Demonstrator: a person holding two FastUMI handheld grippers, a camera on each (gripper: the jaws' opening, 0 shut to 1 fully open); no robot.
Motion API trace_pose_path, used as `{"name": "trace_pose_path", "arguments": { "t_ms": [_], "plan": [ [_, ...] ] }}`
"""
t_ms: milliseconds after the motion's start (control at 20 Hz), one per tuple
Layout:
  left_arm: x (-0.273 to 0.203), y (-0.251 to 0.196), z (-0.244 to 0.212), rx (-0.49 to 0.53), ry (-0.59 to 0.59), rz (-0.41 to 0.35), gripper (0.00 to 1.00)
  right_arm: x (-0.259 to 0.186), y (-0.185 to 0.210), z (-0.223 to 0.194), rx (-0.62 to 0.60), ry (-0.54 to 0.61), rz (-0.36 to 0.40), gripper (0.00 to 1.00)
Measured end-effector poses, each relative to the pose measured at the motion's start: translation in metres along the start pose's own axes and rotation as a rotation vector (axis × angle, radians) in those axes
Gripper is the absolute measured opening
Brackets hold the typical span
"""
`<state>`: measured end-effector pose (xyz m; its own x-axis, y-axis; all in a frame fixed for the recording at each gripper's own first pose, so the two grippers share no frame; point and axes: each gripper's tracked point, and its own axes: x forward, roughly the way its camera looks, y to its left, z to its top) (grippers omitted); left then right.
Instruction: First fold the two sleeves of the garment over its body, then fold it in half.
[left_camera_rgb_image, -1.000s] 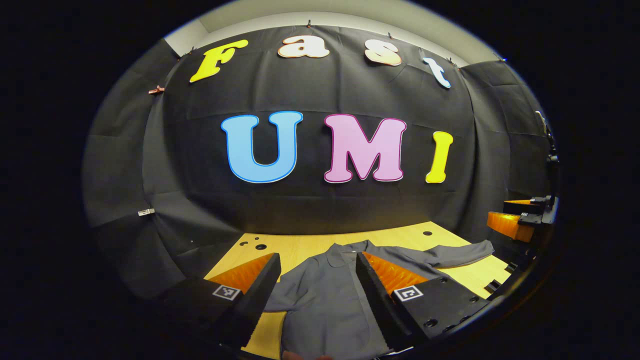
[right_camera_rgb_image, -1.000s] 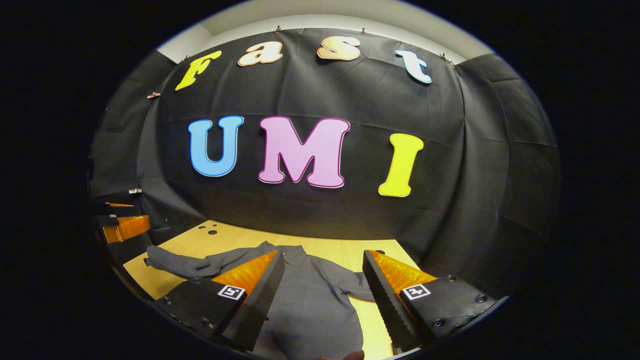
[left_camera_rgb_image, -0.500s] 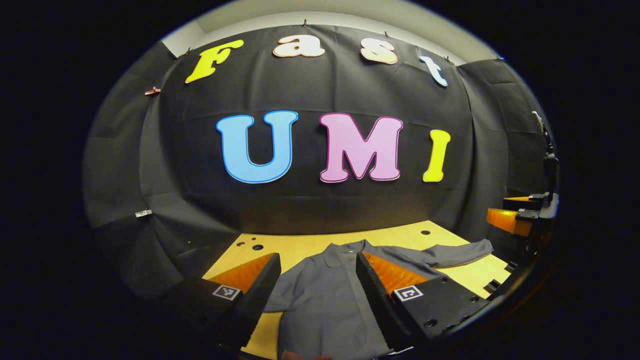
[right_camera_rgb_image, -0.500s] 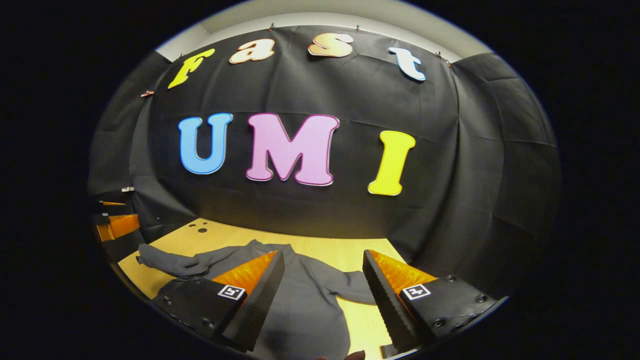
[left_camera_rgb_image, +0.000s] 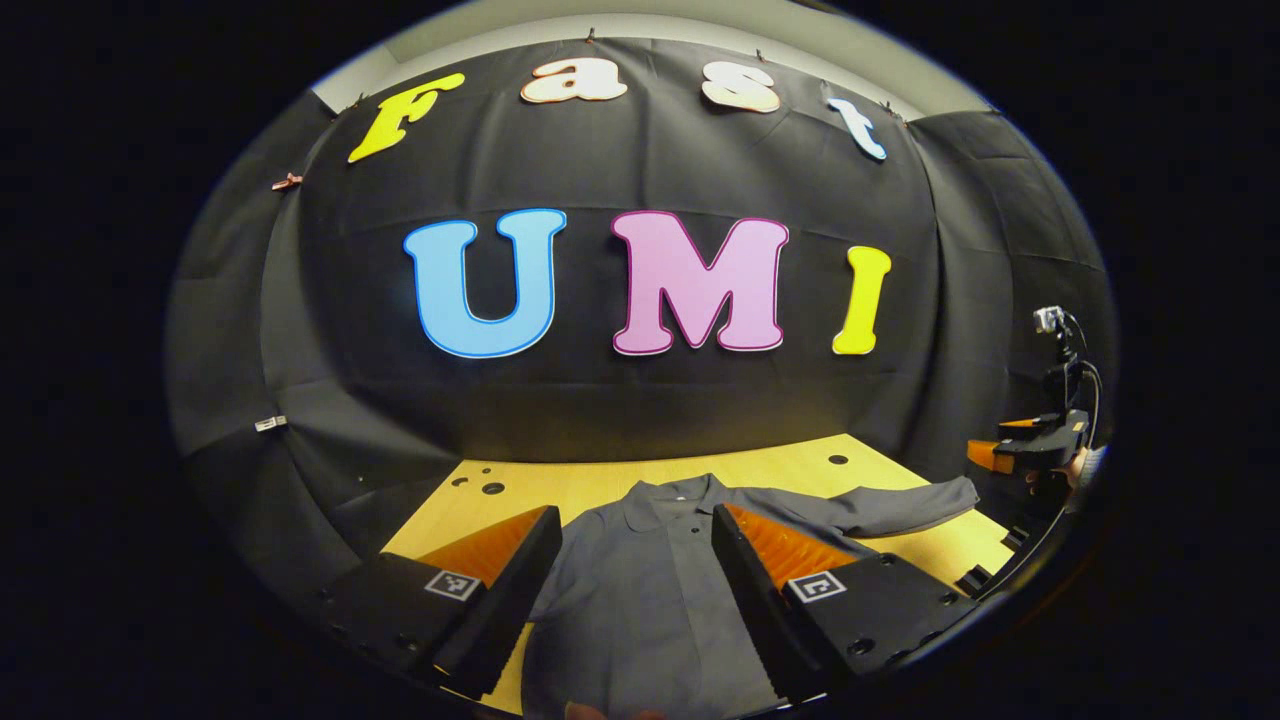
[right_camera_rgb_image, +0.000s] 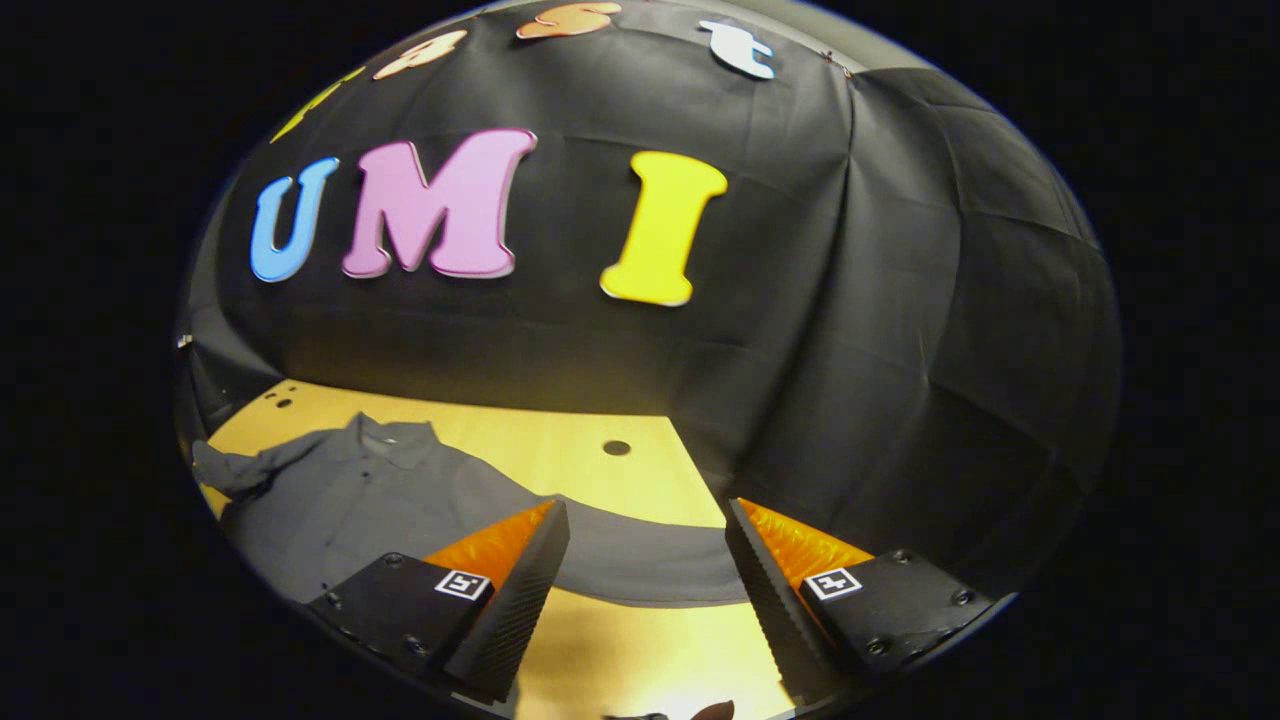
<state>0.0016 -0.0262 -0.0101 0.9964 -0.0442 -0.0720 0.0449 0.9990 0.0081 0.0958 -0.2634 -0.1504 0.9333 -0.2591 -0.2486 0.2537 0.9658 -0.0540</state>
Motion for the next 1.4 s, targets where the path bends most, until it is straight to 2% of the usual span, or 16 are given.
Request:
{"name": "trace_pose_path", "arguments": {
  "t_ms": [300,700,850,950,1050,1100,1150,1250,1400],
  "plan": [
    [0.0,0.002,-0.006,0.009,0.047,0.064,0.95,0.086,-0.057,-0.083,0.004,0.156,-0.052,0.98],
    [-0.005,0.011,-0.012,0.035,0.095,0.137,0.97,0.143,-0.099,-0.169,0.003,0.317,-0.093,0.98],
    [-0.005,0.014,-0.011,0.049,0.096,0.151,0.97,0.149,-0.102,-0.196,0.035,0.381,-0.078,0.98],
    [-0.005,0.016,-0.011,0.054,0.096,0.162,0.96,0.155,-0.1,-0.197,0.074,0.385,-0.063,0.98],
    [-0.005,0.014,-0.013,0.046,0.104,0.165,0.95,0.152,-0.088,-0.196,0.124,0.403,-0.002,0.93],
    [-0.005,0.014,-0.013,0.044,0.11,0.165,0.95,0.153,-0.082,-0.195,0.136,0.401,0.015,0.72],
    [-0.006,0.014,-0.014,0.044,0.113,0.166,0.95,0.16,-0.069,-0.197,0.129,0.396,0.073,0.51],
    [-0.007,0.016,-0.013,0.048,0.11,0.171,0.95,0.152,-0.067,-0.195,0.077,0.393,0.077,0.08],
    [-0.006,0.018,-0.013,0.043,0.104,0.178,0.95,0.151,-0.066,-0.185,0.044,0.382,0.067,0.05]
  ]
}}
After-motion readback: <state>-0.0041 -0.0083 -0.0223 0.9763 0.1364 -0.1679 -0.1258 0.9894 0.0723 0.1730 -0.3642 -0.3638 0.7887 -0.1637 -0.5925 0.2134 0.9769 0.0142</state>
